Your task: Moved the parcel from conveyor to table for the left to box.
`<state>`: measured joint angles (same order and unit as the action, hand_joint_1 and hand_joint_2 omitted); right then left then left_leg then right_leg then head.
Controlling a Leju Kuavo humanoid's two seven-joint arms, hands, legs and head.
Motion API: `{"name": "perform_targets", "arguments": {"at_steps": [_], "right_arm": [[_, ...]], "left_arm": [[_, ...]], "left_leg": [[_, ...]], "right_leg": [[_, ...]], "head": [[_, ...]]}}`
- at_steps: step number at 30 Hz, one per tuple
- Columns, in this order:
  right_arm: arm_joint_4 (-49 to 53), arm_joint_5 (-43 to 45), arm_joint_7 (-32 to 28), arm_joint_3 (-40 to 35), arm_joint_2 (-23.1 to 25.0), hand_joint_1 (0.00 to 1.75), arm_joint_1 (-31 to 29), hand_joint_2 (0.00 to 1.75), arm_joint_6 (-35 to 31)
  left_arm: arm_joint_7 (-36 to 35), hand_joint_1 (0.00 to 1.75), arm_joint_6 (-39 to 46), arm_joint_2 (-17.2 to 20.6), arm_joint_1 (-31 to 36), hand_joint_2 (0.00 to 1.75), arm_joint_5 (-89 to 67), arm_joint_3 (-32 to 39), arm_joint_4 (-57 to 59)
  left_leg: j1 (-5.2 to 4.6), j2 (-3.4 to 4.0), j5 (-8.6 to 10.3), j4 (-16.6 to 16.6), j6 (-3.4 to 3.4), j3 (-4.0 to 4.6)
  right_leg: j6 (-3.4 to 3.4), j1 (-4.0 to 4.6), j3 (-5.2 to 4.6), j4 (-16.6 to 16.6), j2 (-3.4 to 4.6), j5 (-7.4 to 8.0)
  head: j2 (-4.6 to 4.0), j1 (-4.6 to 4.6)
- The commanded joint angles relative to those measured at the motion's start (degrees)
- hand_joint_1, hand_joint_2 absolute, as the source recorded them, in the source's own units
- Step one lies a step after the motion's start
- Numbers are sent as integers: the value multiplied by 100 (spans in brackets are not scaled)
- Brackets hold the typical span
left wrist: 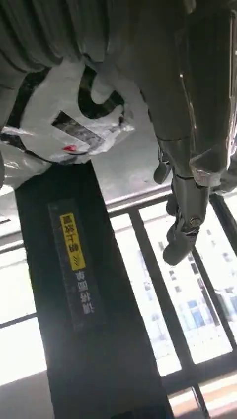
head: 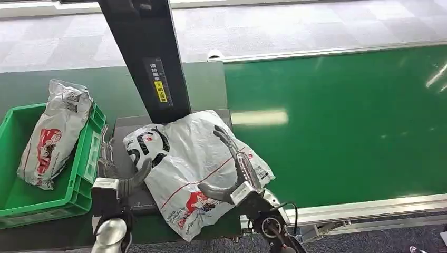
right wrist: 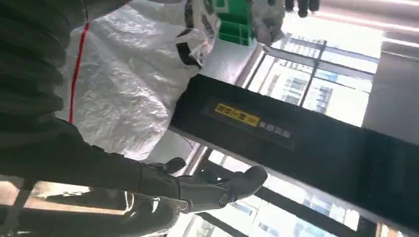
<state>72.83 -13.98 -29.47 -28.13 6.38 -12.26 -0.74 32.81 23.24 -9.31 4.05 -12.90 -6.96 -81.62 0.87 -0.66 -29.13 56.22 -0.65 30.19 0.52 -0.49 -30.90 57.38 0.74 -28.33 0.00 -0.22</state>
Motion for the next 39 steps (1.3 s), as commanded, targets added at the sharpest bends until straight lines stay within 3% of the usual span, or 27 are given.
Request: {"name": "perform_targets", "arguments": {"at_steps": [1, 4, 7, 9, 11, 13, 18, 22, 33, 34, 35, 36, 39], "right_arm": [[1666, 442, -28, 1548, -273, 0, 836, 175, -176], [1761, 572, -183, 2014, -255, 0, 1133, 175, -119], [1834, 697, -323, 2362, -188, 0, 1280, 175, 34], [1788, 782, -351, 2417, -161, 0, 1220, 175, 244], [1688, 800, -376, 2360, -154, 0, 1103, 175, 356], [1676, 786, -381, 2283, -141, 0, 1035, 175, 397], [1657, 788, -286, 2274, -89, 0, 973, 175, 405], [1630, 808, -245, 2290, -76, 0, 952, 175, 388], [1555, 839, -193, 2213, -88, 0, 950, 175, 356], [1560, 847, -186, 2205, -92, 0, 955, 175, 342], [1565, 849, -184, 2202, -96, 0, 969, 175, 338], [1568, 850, -183, 2200, -100, 0, 982, 175, 333], [1579, 864, -180, 2186, -121, 0, 1011, 175, 307]], "left_arm": [[361, 0, 232, 275, -190, 175, -270, 847, -1593], [495, 0, 189, 441, -269, 175, -629, 534, -2159], [-357, 0, -735, 743, -98, 175, -2191, -545, -2157], [-1118, 0, -1414, 959, 299, 175, -3888, -1493, -1443], [-1144, 0, -1895, 840, 728, 175, -4022, -1976, -389], [-1514, 0, -1779, 704, 1366, 175, -5056, -2469, 947], [-1537, 0, -1613, 217, 2364, 175, -5443, -2830, 3069], [-1525, 0, -1795, 95, 2597, 175, -5462, -2923, 3562], [-1449, 0, -1863, 38, 2892, 175, -5419, -3151, 4434], [-1449, 9, -1907, 33, 2918, 175, -5399, -3166, 4478], [-1437, 155, -1899, 41, 2921, 175, -5375, -3164, 4479], [-1429, 175, -1902, 52, 2926, 175, -5359, -3172, 4479], [-1416, 175, -1875, 119, 2895, 175, -5304, -3214, 4352]], "left_leg": [[-2, -5, 4, 5, 9, 21], [0, -13, 2, 7, 4, 18], [0, -28, 6, 5, 6, 20], [-2, -26, 6, 4, 3, 14], [-4, -42, 15, 0, 4, 13], [-11, -56, 29, -8, 7, 15], [-12, -52, 34, -8, 10, 5], [-9, -3, 23, -1, 12, 0], [-8, 7, 28, -3, 11, 9], [-7, 7, 23, -2, 11, 4], [-9, 12, 37, -9, 14, 16], [-8, 5, 23, -1, 11, 3], [-7, 7, 22, -1, 12, 0]], "right_leg": [[-1, 0, -14, 2, -23, 0], [-1, 2, -12, 3, -23, -3], [-1, 2, -7, -1, -41, -2], [-1, -1, -4, 0, -33, -3], [-1, -3, -2, -5, -51, 0], [0, -9, 3, -12, -68, 9], [-4, -9, 3, -13, -64, 23], [-5, -6, -2, -5, -14, 28], [-7, -5, -13, -7, -6, 35], [-6, -4, -7, -6, -2, 31], [-8, -5, -19, -14, -6, 45], [-6, -5, -5, -5, -4, 29], [-6, -4, -1, -5, 0, 28]], "head": [[0, 0], [0, -2], [0, 0], [0, -2], [0, -2], [0, 0], [0, -4], [0, -5], [0, -4], [0, -2], [0, -5], [0, -2], [0, -2]]}}
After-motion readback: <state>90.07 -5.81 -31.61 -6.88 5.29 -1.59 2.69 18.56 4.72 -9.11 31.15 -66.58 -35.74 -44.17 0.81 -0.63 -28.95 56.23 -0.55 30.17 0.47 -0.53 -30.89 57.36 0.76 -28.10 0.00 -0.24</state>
